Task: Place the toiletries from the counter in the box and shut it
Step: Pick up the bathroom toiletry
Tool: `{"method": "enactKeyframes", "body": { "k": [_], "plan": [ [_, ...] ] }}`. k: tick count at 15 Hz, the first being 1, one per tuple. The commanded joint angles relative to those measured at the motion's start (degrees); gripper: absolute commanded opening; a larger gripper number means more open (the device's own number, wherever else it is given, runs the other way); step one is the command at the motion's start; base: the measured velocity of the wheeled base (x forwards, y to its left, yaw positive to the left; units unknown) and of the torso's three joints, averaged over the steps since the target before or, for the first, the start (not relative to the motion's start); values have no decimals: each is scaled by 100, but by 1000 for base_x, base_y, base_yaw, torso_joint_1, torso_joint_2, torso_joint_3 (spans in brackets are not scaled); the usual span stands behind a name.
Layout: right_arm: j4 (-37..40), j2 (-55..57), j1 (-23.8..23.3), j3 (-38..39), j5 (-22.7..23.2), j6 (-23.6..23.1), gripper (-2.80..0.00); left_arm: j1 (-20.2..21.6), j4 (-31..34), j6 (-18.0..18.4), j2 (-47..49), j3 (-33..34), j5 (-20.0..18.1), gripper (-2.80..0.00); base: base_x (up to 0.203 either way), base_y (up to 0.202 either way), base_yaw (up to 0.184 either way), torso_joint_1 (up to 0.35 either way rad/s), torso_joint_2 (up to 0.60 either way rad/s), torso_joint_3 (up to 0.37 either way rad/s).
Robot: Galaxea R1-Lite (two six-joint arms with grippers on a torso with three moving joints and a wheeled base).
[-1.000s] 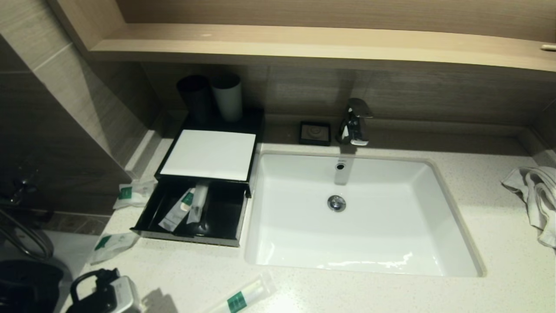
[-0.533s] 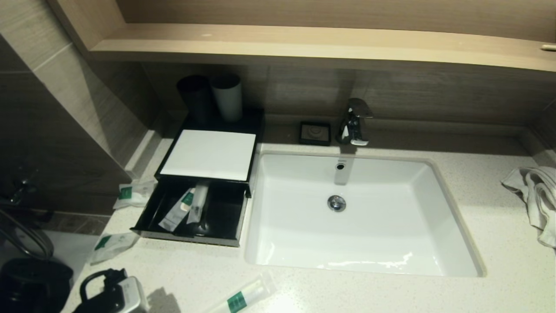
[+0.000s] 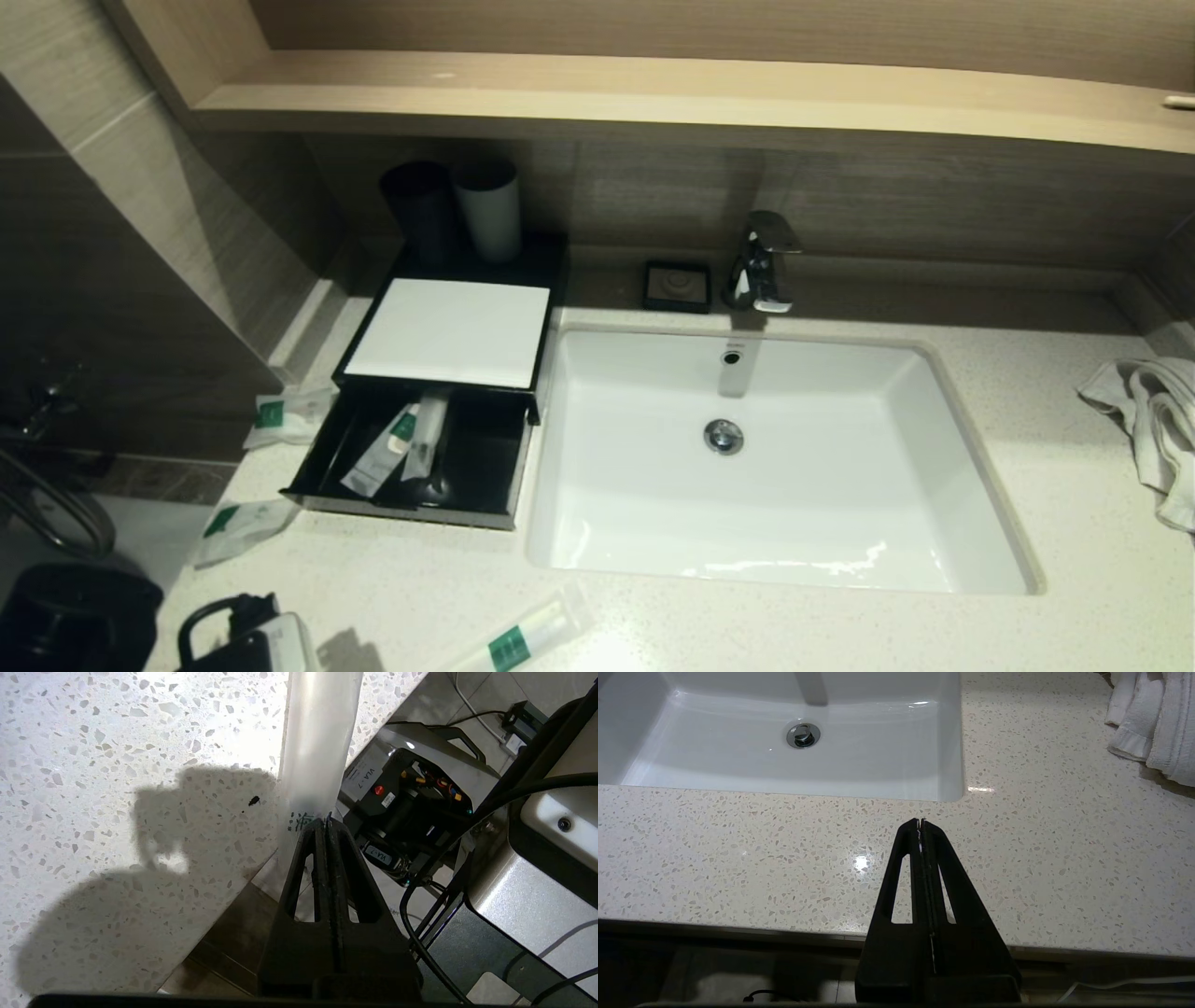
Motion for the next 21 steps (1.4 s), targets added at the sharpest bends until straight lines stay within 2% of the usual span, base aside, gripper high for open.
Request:
{"method": "enactKeyframes", "body": {
  "k": [1, 10, 11, 14, 21],
  "plan": [
    [-1, 0, 0, 0, 1, -2, -280, -49, -1, 99, -3, 73, -7, -280, 0, 0, 0, 0, 0, 0],
    [-1, 0, 0, 0, 1, -2, -280, -184, -36, 445, 4, 143, 29, -280, 0, 0, 0, 0, 0, 0],
    [-1, 0, 0, 0, 1, -2, -280, -184, -36, 445, 4, 143, 38, 0, 0, 0, 0, 0, 0, 0],
    [-1, 0, 0, 0, 1, -2, -280, -218, -27, 445, 4, 134, 98, 0, 0, 0, 0, 0, 0, 0],
    [-1, 0, 0, 0, 1, -2, -280, -556, -27, 436, -5, 141, 648, 0, 0, 0, 0, 0, 0, 0]
  ]
}}
